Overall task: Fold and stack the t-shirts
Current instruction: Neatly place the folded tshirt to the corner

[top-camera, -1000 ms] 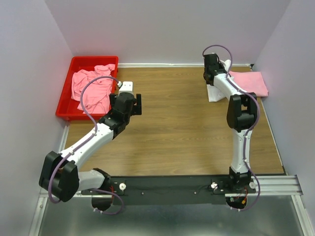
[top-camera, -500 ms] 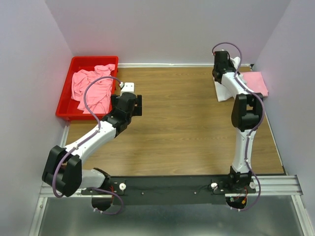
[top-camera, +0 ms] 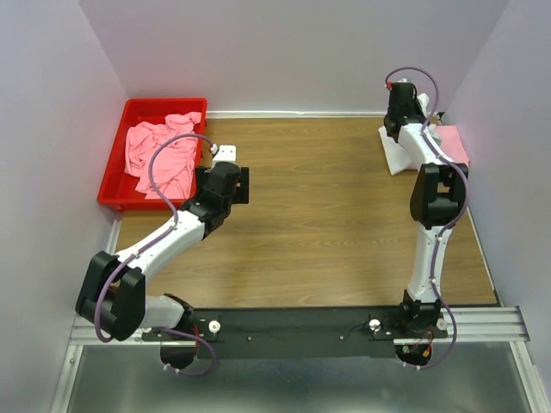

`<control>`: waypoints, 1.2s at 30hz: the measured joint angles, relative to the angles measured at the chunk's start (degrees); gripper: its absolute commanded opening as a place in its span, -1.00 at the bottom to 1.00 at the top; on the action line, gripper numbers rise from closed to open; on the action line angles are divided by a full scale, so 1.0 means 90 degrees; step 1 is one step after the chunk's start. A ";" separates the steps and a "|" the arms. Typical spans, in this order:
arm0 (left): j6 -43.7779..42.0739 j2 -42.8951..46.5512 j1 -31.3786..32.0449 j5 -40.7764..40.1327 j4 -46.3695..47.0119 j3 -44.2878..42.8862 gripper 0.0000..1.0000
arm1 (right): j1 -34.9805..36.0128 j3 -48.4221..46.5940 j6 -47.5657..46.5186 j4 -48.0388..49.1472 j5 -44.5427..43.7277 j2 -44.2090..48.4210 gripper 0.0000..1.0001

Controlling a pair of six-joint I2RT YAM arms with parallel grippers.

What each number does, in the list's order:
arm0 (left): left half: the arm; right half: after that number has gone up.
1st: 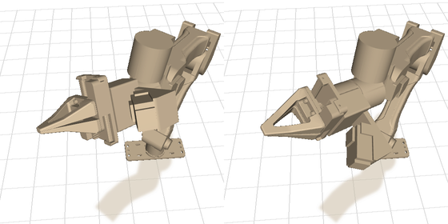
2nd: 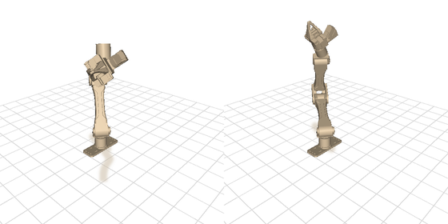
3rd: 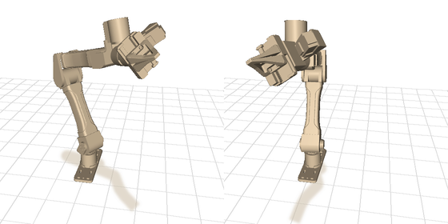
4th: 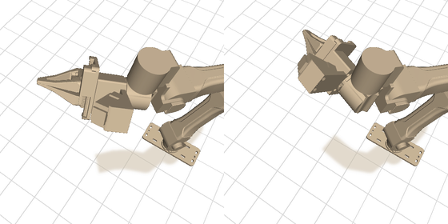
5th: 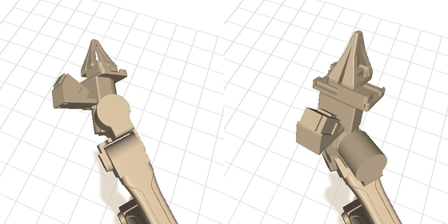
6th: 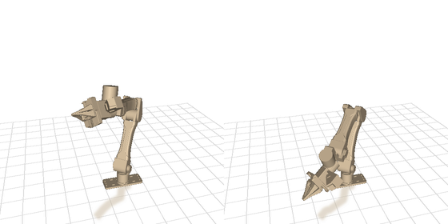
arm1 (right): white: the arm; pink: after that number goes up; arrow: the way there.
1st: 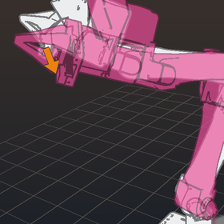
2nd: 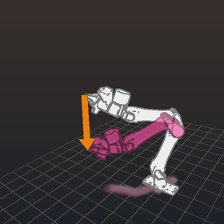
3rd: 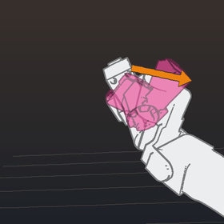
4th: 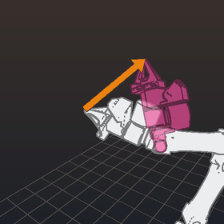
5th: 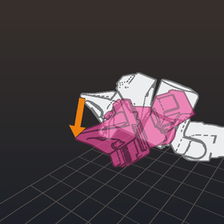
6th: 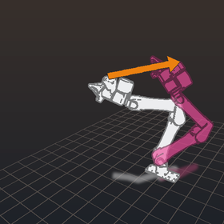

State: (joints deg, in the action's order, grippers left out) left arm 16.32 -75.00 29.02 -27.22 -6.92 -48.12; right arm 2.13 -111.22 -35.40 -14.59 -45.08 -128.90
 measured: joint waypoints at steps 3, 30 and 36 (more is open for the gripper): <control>-0.0002 -0.0029 0.0000 -0.0002 0.0000 -0.0002 0.97 | -0.0138 -0.0197 0.0153 0.0070 0.0124 -0.0095 -0.99; -0.0041 -0.0245 0.0000 -0.0010 0.0000 -0.0022 0.97 | -0.0964 -0.0653 0.0663 0.0833 0.0529 -0.1297 0.08; -0.0044 -0.0245 0.0000 -0.0015 0.0000 -0.0022 0.97 | -0.1071 -0.0646 0.0940 0.0891 0.0199 -0.1285 0.36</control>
State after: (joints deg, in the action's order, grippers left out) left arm 15.92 -77.21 29.02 -27.35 -6.92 -48.31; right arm -7.51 -117.03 -26.94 -6.57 -43.29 -140.46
